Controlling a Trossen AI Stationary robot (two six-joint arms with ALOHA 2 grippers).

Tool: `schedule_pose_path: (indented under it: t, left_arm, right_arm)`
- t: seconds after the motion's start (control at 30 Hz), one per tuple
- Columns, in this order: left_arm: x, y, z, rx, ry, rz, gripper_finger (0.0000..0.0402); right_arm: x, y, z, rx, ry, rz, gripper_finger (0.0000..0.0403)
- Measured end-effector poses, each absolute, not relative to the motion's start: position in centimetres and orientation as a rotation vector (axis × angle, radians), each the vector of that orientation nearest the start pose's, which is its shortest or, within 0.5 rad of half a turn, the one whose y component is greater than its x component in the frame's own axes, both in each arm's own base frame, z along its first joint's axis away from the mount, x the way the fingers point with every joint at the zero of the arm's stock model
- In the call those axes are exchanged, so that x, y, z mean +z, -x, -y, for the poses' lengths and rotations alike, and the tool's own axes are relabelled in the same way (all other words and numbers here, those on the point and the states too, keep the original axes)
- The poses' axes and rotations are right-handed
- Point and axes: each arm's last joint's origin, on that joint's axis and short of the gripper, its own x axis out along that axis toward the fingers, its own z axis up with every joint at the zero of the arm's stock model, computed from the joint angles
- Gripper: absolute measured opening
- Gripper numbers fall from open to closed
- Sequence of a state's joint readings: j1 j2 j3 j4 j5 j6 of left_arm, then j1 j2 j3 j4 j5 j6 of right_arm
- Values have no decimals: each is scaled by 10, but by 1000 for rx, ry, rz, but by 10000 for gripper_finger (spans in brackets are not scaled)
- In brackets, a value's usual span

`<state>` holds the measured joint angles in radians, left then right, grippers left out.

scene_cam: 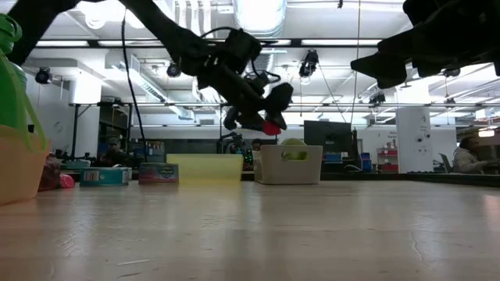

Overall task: Pick & Place Food Item
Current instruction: Put the red strawberry into the gray bin

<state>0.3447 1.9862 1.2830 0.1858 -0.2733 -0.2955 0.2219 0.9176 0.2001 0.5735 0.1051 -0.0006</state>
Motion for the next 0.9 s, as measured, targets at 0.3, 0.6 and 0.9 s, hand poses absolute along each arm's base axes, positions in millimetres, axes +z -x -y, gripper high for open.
schedule_pose_path:
  t: [0.3,0.6,0.9]
  left_arm:
    - [188,-416,-156,661,303,-485,178]
    - [181,-413,-153,604,320,-580,207]
    - [180,-413,-152,572,332,-588,208]
  right_arm:
    - [183,-175,-36,117,24,-142,306]
    - [183,-175,-36,116,24,-142,306]
    - [183,-175,-36,117,24,-143,306]
